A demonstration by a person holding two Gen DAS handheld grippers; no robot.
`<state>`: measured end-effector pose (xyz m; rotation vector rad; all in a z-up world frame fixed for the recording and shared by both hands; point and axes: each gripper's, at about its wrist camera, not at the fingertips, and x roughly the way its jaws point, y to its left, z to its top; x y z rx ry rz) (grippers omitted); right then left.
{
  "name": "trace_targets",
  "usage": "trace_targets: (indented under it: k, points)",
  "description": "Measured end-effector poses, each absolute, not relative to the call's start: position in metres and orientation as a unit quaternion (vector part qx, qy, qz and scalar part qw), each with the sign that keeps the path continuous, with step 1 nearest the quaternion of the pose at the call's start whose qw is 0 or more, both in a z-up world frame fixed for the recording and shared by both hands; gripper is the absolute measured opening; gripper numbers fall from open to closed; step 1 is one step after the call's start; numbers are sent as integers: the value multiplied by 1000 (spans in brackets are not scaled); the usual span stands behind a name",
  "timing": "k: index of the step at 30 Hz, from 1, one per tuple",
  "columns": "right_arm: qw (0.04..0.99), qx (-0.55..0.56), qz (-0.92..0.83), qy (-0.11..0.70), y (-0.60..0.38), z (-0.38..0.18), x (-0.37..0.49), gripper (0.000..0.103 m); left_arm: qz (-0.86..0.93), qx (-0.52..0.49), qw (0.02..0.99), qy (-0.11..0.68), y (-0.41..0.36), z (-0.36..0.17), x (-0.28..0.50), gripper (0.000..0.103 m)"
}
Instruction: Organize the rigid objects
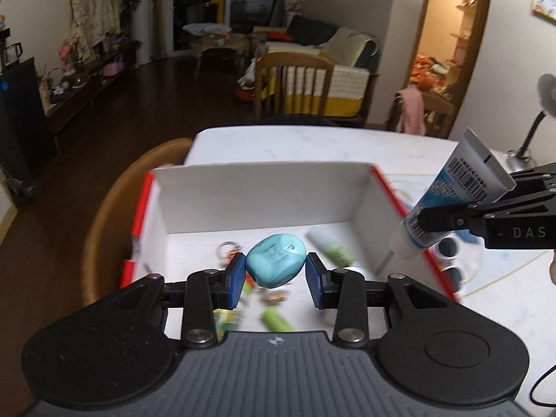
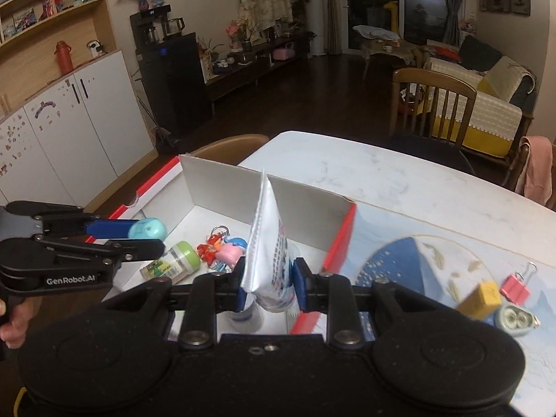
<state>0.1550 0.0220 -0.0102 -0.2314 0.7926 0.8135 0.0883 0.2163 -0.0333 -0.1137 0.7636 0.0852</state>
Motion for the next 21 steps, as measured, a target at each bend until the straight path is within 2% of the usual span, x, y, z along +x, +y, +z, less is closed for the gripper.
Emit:
trace_targets:
  k: [21]
  points:
    - [820, -137, 367, 417, 97, -72, 189, 26, 55, -11, 884, 464, 251, -80, 165, 36]
